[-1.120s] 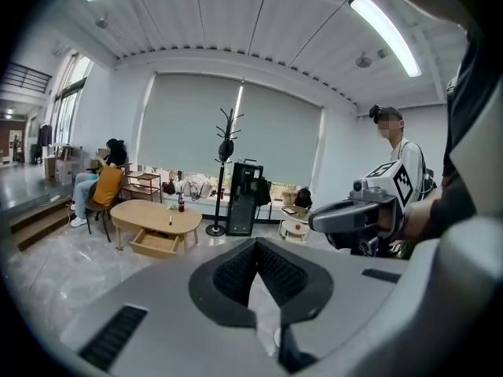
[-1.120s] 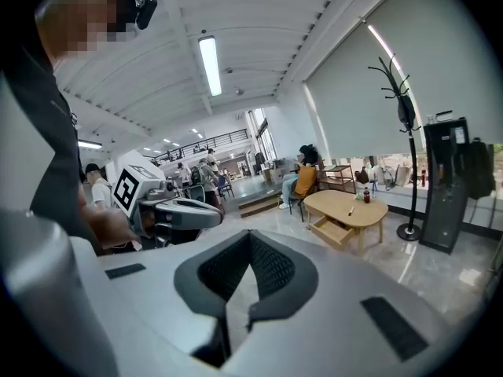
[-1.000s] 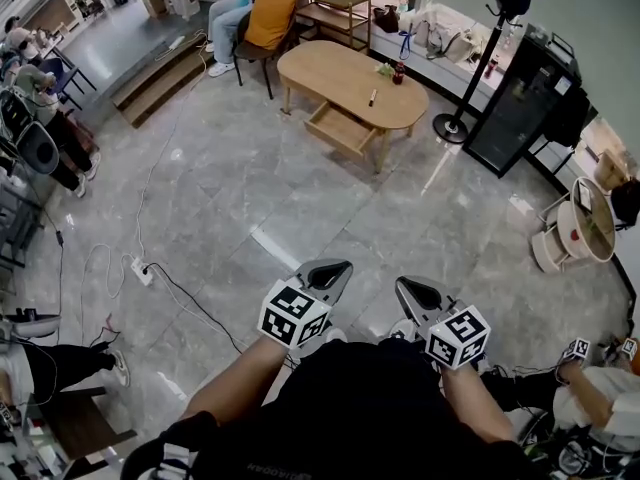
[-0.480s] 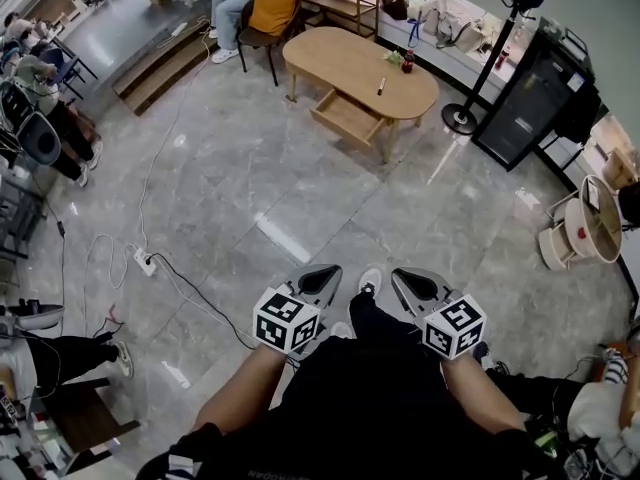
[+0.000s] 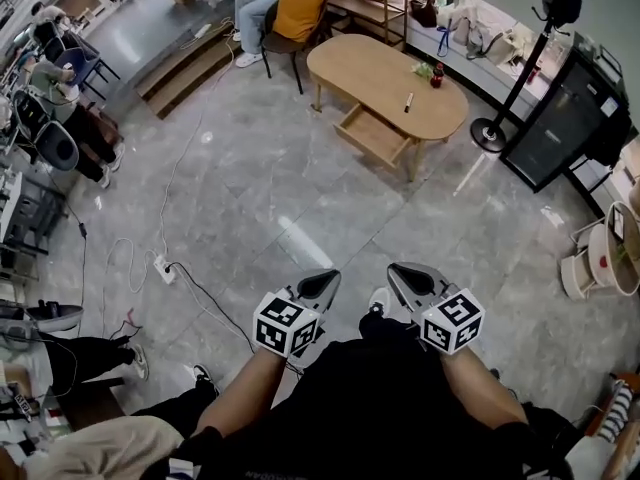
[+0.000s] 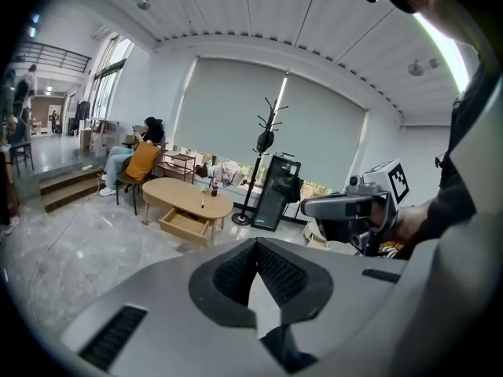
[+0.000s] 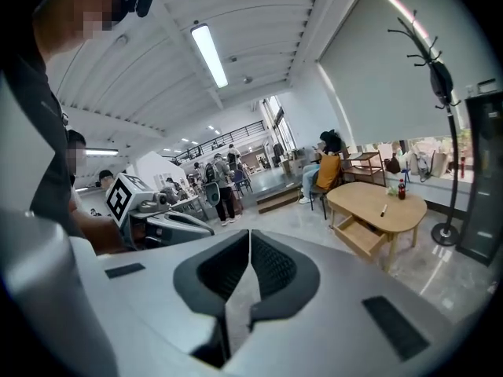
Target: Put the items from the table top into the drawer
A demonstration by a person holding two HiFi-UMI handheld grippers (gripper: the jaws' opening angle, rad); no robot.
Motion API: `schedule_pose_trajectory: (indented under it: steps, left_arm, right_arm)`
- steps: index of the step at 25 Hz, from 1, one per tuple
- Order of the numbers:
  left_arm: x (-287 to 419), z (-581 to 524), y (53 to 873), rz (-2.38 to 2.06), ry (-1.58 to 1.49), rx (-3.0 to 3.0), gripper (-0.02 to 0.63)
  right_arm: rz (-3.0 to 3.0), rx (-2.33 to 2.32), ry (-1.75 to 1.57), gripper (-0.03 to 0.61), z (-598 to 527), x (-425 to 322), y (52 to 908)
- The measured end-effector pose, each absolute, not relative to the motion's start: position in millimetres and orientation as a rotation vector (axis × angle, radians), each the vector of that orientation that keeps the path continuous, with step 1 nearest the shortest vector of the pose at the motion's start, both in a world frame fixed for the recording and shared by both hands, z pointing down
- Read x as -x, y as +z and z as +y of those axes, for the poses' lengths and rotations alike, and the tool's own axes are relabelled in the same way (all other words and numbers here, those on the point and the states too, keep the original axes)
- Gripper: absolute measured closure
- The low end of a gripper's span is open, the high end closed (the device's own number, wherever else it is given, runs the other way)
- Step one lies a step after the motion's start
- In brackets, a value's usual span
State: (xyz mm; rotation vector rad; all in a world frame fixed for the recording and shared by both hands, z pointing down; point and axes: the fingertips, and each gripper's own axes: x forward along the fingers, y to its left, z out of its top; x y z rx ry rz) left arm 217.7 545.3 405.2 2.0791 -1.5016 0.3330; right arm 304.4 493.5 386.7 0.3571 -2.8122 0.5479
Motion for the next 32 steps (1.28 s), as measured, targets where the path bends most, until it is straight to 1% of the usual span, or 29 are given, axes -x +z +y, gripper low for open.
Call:
schedule_pose_trajectory:
  steps: [5, 9, 16, 25, 29, 32]
  left_arm:
    - [-201, 461, 375, -1.562, 0.312, -2.135, 0.612]
    - [-189, 420, 382, -1.576, 0.346, -2.109, 0.612]
    - [-193, 380, 409, -1.502, 0.397, -2.065, 0.612]
    - [-170, 303, 416, -1.428, 0.424, -2.123, 0.612]
    - [-152, 264, 423, -1.367, 0.417, -2.165, 0.612]
    - [-126, 231, 419, -1.331, 0.421, -2.203, 0.612]
  right_arm:
    - [-2.828, -0.345, 0.583, 0.574, 413, -287, 382]
    - [-2.853, -0.315, 0.560, 0.574, 366, -273, 375]
    - [-2.793, -0.307, 0.621, 0.574, 331, -273, 408]
    - [-2.774, -0.419, 0.648, 0.574, 269, -257, 420]
    - [-2.746, -0.488, 0.650, 0.574, 239, -239, 426]
    - [-2.720, -0.540, 0.649, 0.574, 212, -215, 425]
